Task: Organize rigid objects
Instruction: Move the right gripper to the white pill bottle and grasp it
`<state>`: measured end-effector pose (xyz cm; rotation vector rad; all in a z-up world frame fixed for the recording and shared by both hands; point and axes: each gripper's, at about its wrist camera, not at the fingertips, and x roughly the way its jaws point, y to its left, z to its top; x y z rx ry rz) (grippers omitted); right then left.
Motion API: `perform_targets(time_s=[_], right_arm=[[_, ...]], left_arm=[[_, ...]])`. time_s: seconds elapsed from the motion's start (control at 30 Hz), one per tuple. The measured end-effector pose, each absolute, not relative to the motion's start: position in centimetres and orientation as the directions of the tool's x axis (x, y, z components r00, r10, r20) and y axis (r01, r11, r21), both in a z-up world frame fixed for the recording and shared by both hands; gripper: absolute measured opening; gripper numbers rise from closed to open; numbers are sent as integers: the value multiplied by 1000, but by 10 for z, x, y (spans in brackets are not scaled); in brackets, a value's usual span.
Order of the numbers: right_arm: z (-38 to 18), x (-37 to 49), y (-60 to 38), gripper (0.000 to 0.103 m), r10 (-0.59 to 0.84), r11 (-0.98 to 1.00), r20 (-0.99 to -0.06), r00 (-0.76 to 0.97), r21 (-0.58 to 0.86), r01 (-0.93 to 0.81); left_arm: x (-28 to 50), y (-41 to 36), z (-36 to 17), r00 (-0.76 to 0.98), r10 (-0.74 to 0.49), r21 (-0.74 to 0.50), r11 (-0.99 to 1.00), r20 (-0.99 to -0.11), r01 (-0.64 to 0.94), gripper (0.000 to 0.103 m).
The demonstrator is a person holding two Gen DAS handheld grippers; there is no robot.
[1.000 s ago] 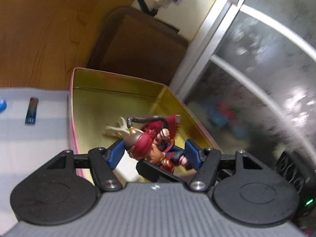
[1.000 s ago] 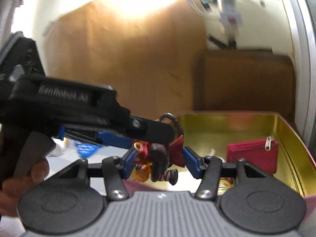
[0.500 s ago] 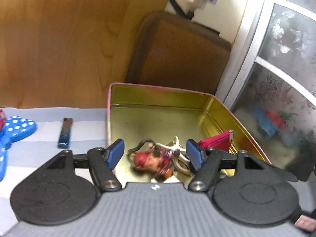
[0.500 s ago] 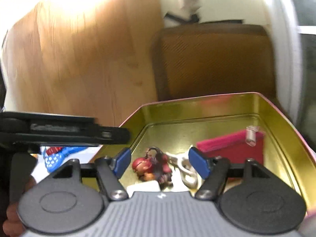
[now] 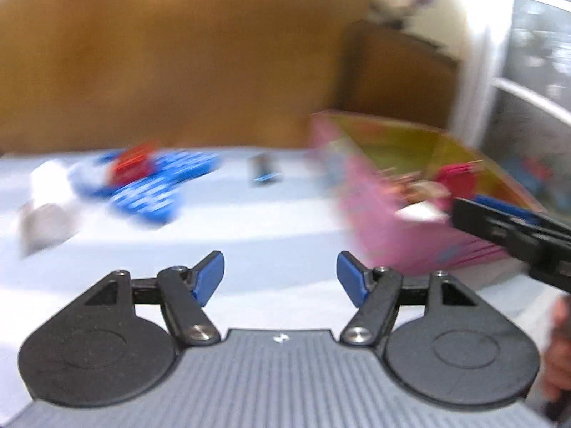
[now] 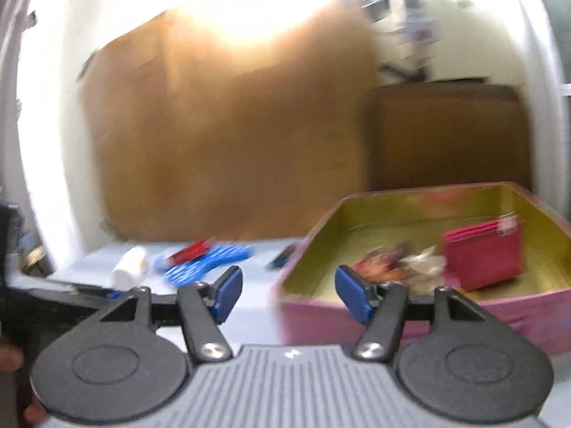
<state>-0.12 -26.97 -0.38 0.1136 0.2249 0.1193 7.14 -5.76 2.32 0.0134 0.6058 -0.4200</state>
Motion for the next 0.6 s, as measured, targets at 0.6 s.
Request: perform_targets(time_s=[0.6], right_arm=[[-9, 143, -78, 60, 379, 913, -468, 798, 48, -405]], left_arm=[[80, 133, 6, 891, 75, -306, 923, -447, -231, 76]])
